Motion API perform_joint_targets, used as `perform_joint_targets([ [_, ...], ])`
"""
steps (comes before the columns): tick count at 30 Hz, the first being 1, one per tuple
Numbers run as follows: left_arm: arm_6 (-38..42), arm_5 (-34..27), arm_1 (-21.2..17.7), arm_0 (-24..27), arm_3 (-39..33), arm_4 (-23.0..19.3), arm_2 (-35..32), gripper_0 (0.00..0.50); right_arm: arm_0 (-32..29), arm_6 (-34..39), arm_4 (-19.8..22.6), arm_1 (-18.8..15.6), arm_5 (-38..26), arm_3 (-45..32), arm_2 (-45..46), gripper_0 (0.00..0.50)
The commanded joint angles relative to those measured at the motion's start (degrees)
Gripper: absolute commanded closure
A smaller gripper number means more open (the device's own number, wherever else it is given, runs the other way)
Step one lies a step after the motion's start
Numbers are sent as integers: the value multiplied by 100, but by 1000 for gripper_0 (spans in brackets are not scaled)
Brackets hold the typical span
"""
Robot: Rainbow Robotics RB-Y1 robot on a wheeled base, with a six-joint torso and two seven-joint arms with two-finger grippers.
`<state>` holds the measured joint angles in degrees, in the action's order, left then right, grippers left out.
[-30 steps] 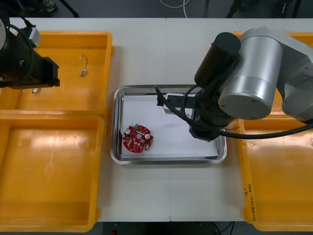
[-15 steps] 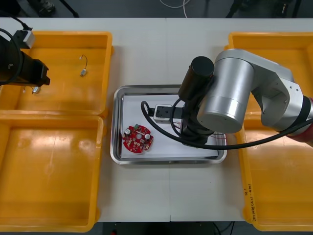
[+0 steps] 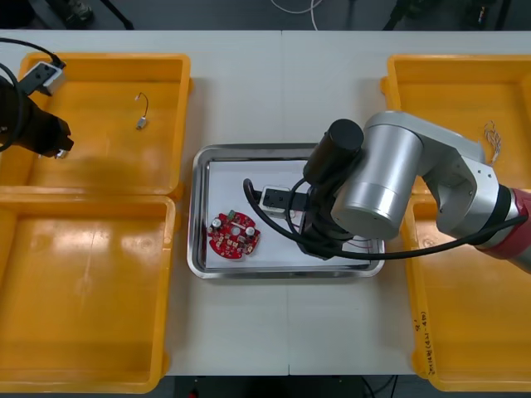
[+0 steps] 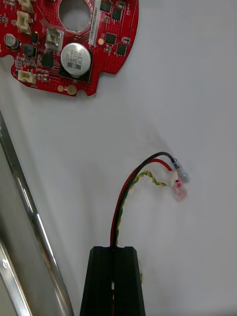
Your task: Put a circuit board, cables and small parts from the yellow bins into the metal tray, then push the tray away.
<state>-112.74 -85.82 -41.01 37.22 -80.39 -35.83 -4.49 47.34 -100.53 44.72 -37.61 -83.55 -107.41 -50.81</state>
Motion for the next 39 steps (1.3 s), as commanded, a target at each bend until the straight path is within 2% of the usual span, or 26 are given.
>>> perform_joint_targets([
  [1, 32, 136, -328, 321, 129, -91, -149, 0, -234, 95, -139, -10, 154, -52, -96, 500],
  [13, -170, 1050, -320, 330, 911, -275, 1, 0, -366, 130, -323, -1, 233, -52, -184, 500],
  [17, -205, 1269, -320, 330, 1069, -293, 115, 0, -366, 130, -508, 43, 251, -52, -184, 495],
  [18, -223, 1305, -311, 330, 1096, -293, 133, 0, -366, 130, -569, 61, 251, -52, -184, 383],
  [19, -223, 1322, -320, 330, 1105, -293, 150, 0, -366, 130, -605, 69, 251, -52, -193, 306],
  [20, -231, 1349, -320, 330, 1122, -302, 203, 0, -366, 130, -657, 87, 251, -52, -184, 164],
  [21, -231, 1393, -320, 321, 1157, -302, 238, 0, -366, 130, -692, 105, 251, -52, -184, 119],
  [22, -231, 1410, -320, 330, 1175, -302, 256, 0, -366, 139, -710, 105, 251, -43, -184, 113],
  [24, -240, 1524, -320, 330, 1289, -311, 308, 0, -366, 156, -728, 113, 251, -52, -193, 0],
  [39, -284, 1894, -223, 330, 1614, -381, 475, 0, -357, 209, -692, 105, 233, -52, -8, 0],
])
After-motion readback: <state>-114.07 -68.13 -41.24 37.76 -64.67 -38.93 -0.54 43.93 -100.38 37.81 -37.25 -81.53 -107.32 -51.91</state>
